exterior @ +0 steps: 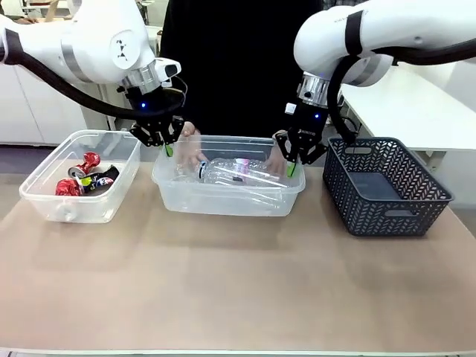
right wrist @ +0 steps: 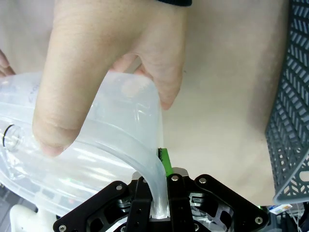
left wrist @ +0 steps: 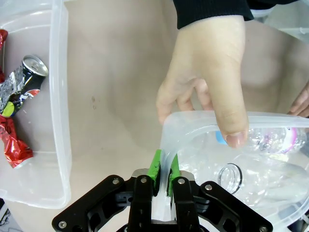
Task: Sort the waste into each basket.
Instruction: Release the Organizing box you were holding.
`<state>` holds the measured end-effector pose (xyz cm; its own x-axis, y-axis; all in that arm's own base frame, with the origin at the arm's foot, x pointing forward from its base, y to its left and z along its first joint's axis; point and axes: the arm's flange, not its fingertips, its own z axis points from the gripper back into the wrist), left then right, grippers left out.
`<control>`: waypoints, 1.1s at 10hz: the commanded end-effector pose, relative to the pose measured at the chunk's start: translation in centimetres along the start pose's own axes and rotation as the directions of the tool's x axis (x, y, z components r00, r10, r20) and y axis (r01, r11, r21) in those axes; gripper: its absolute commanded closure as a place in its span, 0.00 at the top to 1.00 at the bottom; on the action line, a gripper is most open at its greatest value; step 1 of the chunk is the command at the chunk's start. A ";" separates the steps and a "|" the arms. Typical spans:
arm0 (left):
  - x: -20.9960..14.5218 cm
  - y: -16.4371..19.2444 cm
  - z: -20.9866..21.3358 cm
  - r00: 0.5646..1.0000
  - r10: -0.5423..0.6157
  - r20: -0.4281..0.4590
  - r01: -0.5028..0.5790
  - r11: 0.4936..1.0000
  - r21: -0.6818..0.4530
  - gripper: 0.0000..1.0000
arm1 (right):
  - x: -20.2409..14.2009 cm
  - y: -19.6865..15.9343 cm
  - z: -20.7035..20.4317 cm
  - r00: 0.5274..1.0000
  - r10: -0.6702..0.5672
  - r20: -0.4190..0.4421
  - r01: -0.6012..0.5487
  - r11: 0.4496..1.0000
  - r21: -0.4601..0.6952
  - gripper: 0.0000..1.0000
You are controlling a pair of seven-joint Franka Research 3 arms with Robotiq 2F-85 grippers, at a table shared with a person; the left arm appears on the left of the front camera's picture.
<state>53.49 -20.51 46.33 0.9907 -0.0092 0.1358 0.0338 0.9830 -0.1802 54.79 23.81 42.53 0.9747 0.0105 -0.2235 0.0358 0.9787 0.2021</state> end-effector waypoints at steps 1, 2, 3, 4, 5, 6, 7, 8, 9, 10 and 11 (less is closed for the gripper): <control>-0.2 0.1 0.4 1.000 0.009 0.010 -0.009 1.000 0.009 0.07 | -0.4 0.4 0.4 1.000 0.004 0.006 -0.004 1.000 0.005 0.04; -0.2 0.1 0.4 1.000 0.009 0.010 -0.009 1.000 0.009 0.07 | -0.4 0.4 0.4 1.000 0.004 0.006 -0.004 1.000 0.005 0.04; -0.2 0.1 0.4 1.000 0.009 0.010 -0.009 1.000 0.009 0.07 | -0.4 0.4 0.4 1.000 0.004 0.006 -0.004 1.000 0.005 0.04; -0.2 0.1 0.4 1.000 0.009 0.010 -0.009 1.000 0.009 0.07 | -0.4 0.4 0.4 1.000 0.004 0.006 -0.004 1.000 0.005 0.04; -0.2 0.1 0.4 1.000 0.009 0.010 -0.009 1.000 0.009 0.07 | -0.4 0.4 0.4 1.000 0.004 0.006 -0.004 1.000 0.005 0.04; -0.1 0.1 0.1 1.000 0.000 0.001 0.000 1.000 0.001 0.10 | -0.1 0.1 0.0 1.000 0.002 0.001 -0.002 1.000 -0.001 0.10; 0.0 -0.2 0.6 1.000 -0.015 0.014 0.015 1.000 0.003 0.65 | -1.4 -0.9 1.0 0.996 -0.010 0.086 0.007 0.999 0.039 0.58; -0.2 -0.7 1.5 0.998 -0.028 0.048 0.028 1.000 0.013 0.67 | -2.8 -1.4 2.0 0.988 0.024 0.152 -0.036 0.996 0.083 0.67; -1.1 -1.1 3.0 0.993 -0.046 0.108 0.044 0.999 0.023 1.00 | -4.7 -1.8 3.4 0.966 0.059 0.251 -0.092 0.988 0.121 1.00; -2.3 -1.5 4.5 0.984 -0.059 0.167 0.054 0.998 0.030 1.00 | -6.5 -2.3 4.7 0.935 0.084 0.344 -0.146 0.977 0.158 1.00; -3.6 -2.0 6.0 0.969 -0.078 0.236 0.073 0.997 0.030 1.00 | -8.2 -2.9 5.7 0.904 0.111 0.412 -0.202 0.962 0.184 1.00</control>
<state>51.31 -21.84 51.81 0.9543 -0.0485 0.2948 0.1008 0.9812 -0.1647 51.16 21.37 49.93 0.9936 -0.0100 0.1122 -0.0303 0.9358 0.3512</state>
